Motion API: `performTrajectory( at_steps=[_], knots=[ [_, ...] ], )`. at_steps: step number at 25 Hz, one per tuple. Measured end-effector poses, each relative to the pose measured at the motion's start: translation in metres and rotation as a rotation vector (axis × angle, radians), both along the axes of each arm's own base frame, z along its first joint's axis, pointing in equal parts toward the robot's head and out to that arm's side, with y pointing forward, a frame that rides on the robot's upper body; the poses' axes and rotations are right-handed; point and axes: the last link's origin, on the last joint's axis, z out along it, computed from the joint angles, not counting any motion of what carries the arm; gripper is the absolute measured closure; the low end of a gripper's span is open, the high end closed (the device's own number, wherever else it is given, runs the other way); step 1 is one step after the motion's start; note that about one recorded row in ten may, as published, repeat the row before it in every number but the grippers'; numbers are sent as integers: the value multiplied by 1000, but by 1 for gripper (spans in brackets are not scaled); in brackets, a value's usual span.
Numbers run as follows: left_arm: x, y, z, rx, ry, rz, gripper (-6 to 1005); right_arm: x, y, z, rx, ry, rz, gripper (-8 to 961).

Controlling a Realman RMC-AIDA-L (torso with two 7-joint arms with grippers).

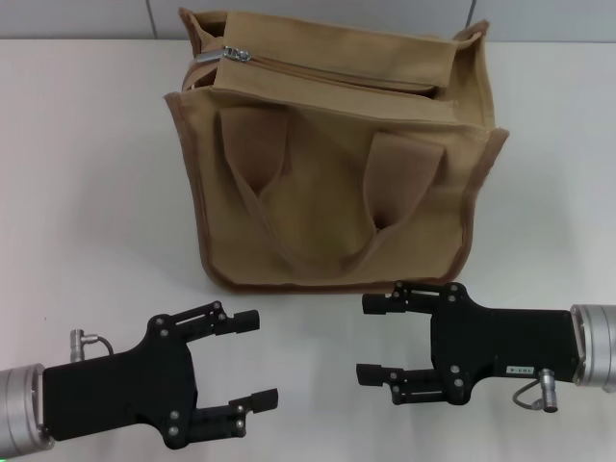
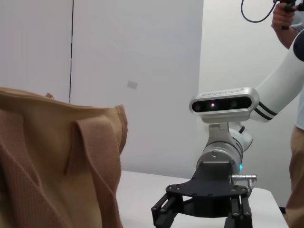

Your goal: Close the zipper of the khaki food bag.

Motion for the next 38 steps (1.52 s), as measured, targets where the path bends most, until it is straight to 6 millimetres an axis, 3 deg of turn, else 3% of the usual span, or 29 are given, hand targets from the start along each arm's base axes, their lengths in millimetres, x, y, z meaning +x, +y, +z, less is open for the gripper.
performTrajectory(
  at_steps=[8,12,17,24,27,31,38],
  knots=[
    [0,5,1,43,2,7,239,-1,1,-1,-2,4,1,188],
    [-6,11,10,215,-12,37,244,-2,1,-1,-2,5,2,188],
    [-28,34,23,511,15,251,250,-4,0,-3,2,21,-3,188],
    [-33,66,20,631,62,361,258,-5,-2,-9,4,22,0,188],
    [-28,85,12,623,97,380,262,-6,-4,-12,2,26,4,188],
    [-7,103,2,608,57,354,266,-7,-5,-14,3,28,14,188],
    [19,120,5,673,-124,419,275,-6,-6,-15,5,27,1,188]
  ],
)
